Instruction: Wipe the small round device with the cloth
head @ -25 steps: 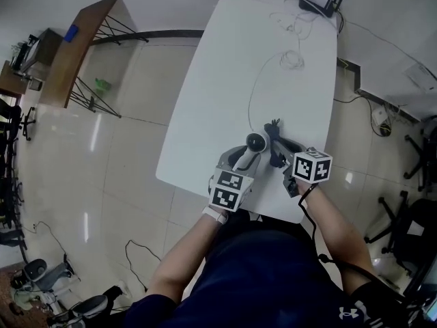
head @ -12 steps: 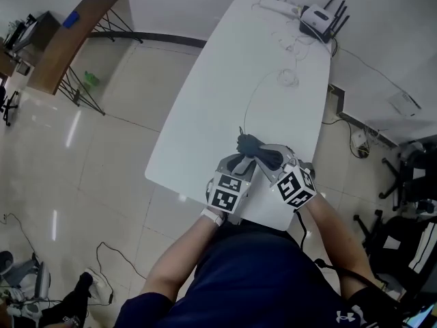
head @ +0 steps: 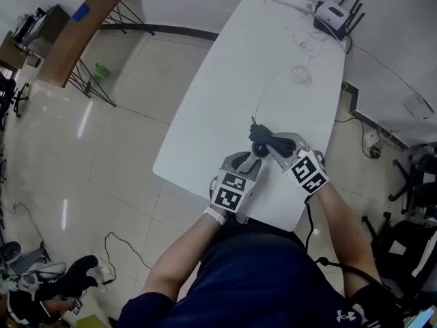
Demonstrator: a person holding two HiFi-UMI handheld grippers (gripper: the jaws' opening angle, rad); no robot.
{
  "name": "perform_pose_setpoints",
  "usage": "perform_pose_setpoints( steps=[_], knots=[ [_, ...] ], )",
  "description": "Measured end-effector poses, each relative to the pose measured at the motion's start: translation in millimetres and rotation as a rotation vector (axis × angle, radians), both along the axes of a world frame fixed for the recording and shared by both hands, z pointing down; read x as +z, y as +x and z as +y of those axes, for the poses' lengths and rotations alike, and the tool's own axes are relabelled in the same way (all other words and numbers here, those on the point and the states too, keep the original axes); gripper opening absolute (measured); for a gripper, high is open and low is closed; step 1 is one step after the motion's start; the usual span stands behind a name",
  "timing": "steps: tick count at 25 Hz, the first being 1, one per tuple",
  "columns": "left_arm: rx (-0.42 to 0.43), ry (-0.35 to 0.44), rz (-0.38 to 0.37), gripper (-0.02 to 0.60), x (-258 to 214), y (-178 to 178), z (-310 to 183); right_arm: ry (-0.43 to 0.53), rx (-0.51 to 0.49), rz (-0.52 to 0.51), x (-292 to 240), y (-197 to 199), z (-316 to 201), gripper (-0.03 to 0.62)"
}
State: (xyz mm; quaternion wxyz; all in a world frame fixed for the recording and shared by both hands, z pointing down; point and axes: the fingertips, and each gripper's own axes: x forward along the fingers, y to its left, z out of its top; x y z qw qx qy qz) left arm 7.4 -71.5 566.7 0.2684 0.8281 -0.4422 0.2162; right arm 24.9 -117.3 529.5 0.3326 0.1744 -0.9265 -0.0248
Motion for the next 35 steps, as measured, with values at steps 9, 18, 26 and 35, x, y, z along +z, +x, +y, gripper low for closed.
perform_pose_setpoints(
  steps=[9,18,26,35],
  knots=[
    [0.047,-0.037,-0.069,0.135,11.7,3.7,2.1,-0.481,0.105,-0.319,40.1,26.9,-27.2,0.067],
    [0.017,-0.05,-0.052,0.132,13.3,8.0,0.3,-0.765,0.058,-0.333,82.2,23.0,-23.5,0.067],
    [0.012,-0.048,-0.034,0.132,16.5,6.3,0.3,-0.733,0.14,-0.285,91.1,25.3,-28.2,0.067],
    [0.004,-0.013,-0.002,0.127,8.1,-4.5,0.4,-0.24,-0.159,-0.121,-14.0,11.2,7.5,0.067]
  ],
)
